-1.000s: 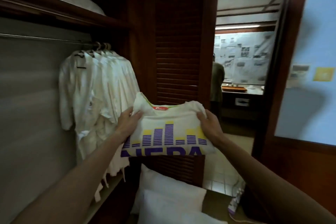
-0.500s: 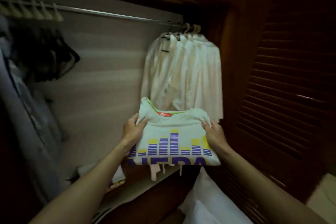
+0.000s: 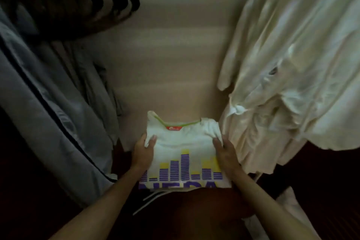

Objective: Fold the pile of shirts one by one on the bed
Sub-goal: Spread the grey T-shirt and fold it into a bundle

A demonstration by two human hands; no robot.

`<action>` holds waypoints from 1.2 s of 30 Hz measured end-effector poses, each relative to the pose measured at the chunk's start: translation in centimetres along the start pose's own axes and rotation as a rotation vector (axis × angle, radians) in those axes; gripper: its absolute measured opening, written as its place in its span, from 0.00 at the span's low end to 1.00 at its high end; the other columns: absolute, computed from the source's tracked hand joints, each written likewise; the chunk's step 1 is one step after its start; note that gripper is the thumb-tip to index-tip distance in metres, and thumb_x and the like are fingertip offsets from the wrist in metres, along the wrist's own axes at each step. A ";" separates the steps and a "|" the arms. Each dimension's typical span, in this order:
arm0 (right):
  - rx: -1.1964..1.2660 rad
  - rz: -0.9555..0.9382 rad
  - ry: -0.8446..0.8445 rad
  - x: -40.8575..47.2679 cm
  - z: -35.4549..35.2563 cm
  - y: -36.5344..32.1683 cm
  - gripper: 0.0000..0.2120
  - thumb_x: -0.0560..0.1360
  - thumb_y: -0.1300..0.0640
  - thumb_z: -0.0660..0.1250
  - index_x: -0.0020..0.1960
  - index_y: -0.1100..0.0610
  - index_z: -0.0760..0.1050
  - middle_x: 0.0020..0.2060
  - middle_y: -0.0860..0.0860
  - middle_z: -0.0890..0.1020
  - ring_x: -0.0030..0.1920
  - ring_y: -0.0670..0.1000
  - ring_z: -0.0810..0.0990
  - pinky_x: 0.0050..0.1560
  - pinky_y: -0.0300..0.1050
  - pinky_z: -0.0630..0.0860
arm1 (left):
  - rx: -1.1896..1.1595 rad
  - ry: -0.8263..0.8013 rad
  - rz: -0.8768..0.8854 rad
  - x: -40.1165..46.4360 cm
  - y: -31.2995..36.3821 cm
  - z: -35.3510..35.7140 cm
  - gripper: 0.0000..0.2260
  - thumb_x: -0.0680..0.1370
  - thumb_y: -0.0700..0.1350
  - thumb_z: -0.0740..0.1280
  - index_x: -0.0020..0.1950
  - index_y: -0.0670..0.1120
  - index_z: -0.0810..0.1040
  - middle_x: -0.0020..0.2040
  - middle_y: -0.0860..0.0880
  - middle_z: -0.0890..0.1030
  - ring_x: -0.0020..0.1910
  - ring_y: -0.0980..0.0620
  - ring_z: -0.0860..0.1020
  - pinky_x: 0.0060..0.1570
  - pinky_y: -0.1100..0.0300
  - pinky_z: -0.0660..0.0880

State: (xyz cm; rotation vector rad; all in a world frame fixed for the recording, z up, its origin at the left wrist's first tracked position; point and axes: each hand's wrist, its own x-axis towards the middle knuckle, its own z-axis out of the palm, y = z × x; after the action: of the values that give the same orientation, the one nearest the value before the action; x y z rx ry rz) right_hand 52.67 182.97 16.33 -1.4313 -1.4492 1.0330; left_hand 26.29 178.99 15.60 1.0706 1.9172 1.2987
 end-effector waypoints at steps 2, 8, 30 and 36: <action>0.021 0.037 -0.047 2.1 3.3 4.0 0.09 0.82 0.48 0.61 0.59 0.47 0.76 0.50 0.43 0.82 0.52 0.44 0.80 0.52 0.39 0.75 | 0.010 0.018 -0.050 2.3 -4.3 1.2 0.19 0.82 0.51 0.66 0.67 0.40 0.76 0.63 0.43 0.80 0.63 0.42 0.76 0.63 0.48 0.74; 0.121 0.228 -0.152 8.1 13.2 18.2 0.07 0.82 0.48 0.62 0.58 0.41 0.76 0.52 0.42 0.82 0.57 0.47 0.80 0.58 0.47 0.76 | 0.022 0.138 -0.229 7.3 -19.8 6.7 0.19 0.81 0.59 0.63 0.66 0.49 0.78 0.58 0.48 0.82 0.58 0.45 0.79 0.60 0.47 0.75; 0.100 0.448 -0.301 30.1 32.5 39.3 0.23 0.79 0.43 0.62 0.71 0.50 0.66 0.62 0.54 0.78 0.57 0.54 0.80 0.58 0.58 0.78 | -0.002 0.222 -0.443 31.4 -43.7 14.1 0.20 0.79 0.48 0.69 0.68 0.40 0.75 0.59 0.39 0.79 0.58 0.39 0.78 0.53 0.51 0.74; -0.028 0.525 -0.319 28.1 31.8 41.5 0.16 0.79 0.48 0.66 0.60 0.56 0.69 0.55 0.55 0.78 0.48 0.51 0.81 0.42 0.46 0.82 | 0.137 0.251 -0.533 26.8 -45.9 14.2 0.21 0.78 0.47 0.71 0.64 0.35 0.73 0.55 0.37 0.79 0.51 0.42 0.78 0.47 0.50 0.73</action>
State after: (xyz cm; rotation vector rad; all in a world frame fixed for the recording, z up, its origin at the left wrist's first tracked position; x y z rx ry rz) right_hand 35.48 211.57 -32.75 -1.7788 -1.3300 1.6311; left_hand 10.68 199.35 -33.06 0.4111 2.2962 1.0407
